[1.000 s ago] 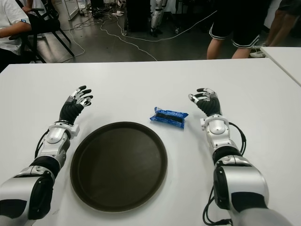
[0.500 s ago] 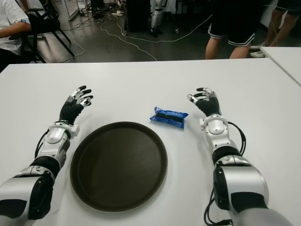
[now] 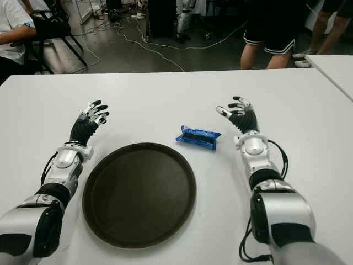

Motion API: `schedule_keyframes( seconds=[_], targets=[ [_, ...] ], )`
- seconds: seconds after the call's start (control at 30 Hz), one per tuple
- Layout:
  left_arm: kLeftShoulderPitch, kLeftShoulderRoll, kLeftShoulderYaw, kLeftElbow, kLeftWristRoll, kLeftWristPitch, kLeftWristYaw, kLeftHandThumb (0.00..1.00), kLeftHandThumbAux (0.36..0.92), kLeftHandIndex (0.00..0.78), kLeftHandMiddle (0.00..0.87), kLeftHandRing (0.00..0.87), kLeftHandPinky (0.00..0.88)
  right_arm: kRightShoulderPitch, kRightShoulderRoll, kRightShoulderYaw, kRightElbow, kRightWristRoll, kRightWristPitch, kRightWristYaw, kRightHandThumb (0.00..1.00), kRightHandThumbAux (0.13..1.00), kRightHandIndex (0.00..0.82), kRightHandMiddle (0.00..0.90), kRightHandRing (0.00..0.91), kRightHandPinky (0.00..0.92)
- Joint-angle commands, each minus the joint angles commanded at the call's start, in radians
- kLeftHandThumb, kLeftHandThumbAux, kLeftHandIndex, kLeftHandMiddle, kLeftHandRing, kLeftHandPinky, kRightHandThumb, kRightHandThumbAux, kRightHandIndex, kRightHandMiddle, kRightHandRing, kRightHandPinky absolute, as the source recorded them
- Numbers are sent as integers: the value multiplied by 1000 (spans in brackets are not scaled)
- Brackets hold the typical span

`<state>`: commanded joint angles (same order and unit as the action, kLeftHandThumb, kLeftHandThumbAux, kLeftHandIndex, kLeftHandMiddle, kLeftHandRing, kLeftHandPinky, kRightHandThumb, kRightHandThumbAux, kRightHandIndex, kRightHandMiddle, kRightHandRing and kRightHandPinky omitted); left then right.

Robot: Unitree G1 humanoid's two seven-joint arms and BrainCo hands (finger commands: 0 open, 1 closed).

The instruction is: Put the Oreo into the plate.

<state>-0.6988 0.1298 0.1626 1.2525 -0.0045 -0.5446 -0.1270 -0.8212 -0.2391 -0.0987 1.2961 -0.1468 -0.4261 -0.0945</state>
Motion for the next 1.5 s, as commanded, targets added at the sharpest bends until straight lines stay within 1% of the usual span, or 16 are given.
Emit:
schedule_keyframes(
  seconds=[0.07, 0.2, 0.23, 0.33, 0.37, 0.43, 0.47, 0.53, 0.6, 0.67, 0.83, 0.93, 1.07, 1.2, 1.3, 1.5],
  targets=[
    [1, 0, 0, -1, 0, -2, -1, 185, 627, 101, 181, 173, 178, -6, 2, 9, -16, -4, -8, 6, 54, 623, 156, 259, 281, 310],
    [3, 0, 0, -3, 0, -4, -3, 191, 636, 101, 183, 176, 176, -11, -7, 22, -20, -9, -9, 18, 15, 618, 143, 240, 261, 291],
    [3, 1, -1, -3, 1, -3, -2, 193, 637, 102, 183, 176, 175, -21, -14, 45, -27, -32, -10, 15, 10, 618, 141, 238, 257, 288],
    [3, 2, -2, -3, 3, -1, -1, 198, 642, 113, 196, 188, 188, -35, -24, 82, -39, -65, -11, 8, 3, 628, 121, 204, 210, 199],
    [4, 3, -2, -3, 3, -1, -1, 199, 643, 114, 198, 189, 189, -40, -31, 98, -43, -82, -8, 8, 2, 629, 119, 201, 205, 191],
    [5, 3, 0, -3, 1, -2, -1, 199, 632, 115, 199, 191, 190, -53, -50, 154, -55, -140, 3, 0, 0, 625, 93, 154, 145, 109],
    [5, 3, 1, -3, 0, -3, -1, 199, 630, 115, 199, 191, 190, -58, -62, 195, -66, -185, 14, -13, 0, 624, 87, 143, 133, 95],
    [7, 3, 2, -4, -1, -3, -2, 197, 625, 111, 195, 187, 183, -60, -72, 236, -79, -230, 25, -30, 0, 605, 60, 90, 74, 40],
    [8, 4, 2, -6, -1, -4, -4, 196, 625, 111, 194, 185, 178, -76, -98, 344, -128, -352, 76, -35, 0, 581, 36, 53, 42, 21],
    [9, 4, 2, -7, -1, -5, -5, 196, 627, 114, 195, 184, 174, -89, -115, 421, -175, -436, 117, -15, 0, 557, 18, 27, 21, 11],
    [12, 5, 3, -10, -2, -7, -5, 196, 630, 115, 196, 187, 190, -100, -131, 501, -223, -514, 169, 49, 0, 510, 2, 3, 2, 23],
    [14, 7, 3, -11, -2, -8, -5, 194, 636, 110, 191, 184, 191, -114, -140, 564, -248, -571, 203, 112, 0, 477, 0, 6, 16, 59],
    [14, 9, 9, -10, -8, -7, -10, 196, 644, 112, 191, 183, 191, -119, -138, 611, -279, -609, 245, 165, 0, 461, 0, 29, 48, 94],
    [14, 8, 11, -10, -10, -9, -13, 197, 648, 115, 192, 183, 196, -116, -138, 634, -305, -625, 277, 199, 0, 452, 0, 49, 69, 116],
    [14, 9, 11, -10, -10, -11, -12, 197, 654, 117, 192, 184, 203, -111, -141, 641, -323, -626, 293, 215, 0, 449, 0, 54, 73, 111],
    [15, 8, 9, -12, -8, -14, -7, 185, 664, 116, 185, 176, 177, -95, -147, 645, -359, -619, 311, 244, 0, 463, 15, 76, 77, 80]
  ],
)
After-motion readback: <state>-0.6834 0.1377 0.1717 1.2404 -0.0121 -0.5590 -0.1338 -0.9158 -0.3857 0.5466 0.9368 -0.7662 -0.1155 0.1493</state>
